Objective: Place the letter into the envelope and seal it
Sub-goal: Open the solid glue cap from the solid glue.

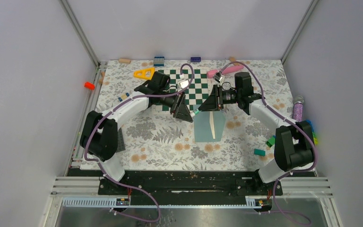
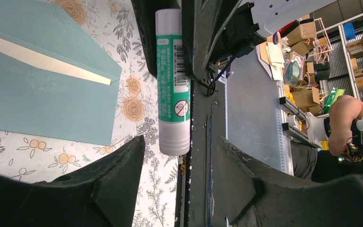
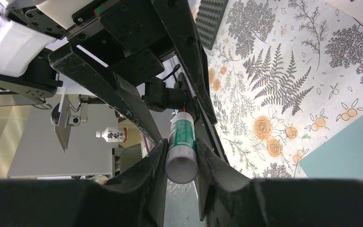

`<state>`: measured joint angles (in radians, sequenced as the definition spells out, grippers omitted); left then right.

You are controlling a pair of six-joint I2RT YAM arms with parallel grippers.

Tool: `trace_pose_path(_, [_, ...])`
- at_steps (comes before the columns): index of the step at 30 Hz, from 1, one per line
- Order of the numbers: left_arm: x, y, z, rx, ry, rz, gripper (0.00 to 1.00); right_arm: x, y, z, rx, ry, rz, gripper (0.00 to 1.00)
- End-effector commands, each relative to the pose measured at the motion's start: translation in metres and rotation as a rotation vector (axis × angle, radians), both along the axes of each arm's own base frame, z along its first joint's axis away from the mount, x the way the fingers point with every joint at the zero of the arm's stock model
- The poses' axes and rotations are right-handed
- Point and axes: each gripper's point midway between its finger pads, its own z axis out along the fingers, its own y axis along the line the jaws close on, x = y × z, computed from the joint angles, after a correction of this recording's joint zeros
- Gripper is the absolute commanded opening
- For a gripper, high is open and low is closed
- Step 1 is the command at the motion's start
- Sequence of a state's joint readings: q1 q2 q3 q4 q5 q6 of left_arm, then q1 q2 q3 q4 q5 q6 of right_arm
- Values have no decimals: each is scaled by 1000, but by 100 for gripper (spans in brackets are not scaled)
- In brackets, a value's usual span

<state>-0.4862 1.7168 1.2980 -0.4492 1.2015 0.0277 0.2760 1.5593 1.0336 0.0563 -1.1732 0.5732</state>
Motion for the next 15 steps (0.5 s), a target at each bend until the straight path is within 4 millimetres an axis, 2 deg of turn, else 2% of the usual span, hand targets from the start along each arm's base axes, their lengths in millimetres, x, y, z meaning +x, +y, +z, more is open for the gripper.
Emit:
trace_pose_path(1, [0,-3,22,-72,-67,-19,55,-4,2,4,31,-1,41,10])
trace_pose_path(8, [0,-4,21,-75,-70,-22,47,-6,5,3,31,3,50,10])
trace_pose_path(15, [-1,-5,20,-74,-68,-27,29,-7,6,3,34,8,59,10])
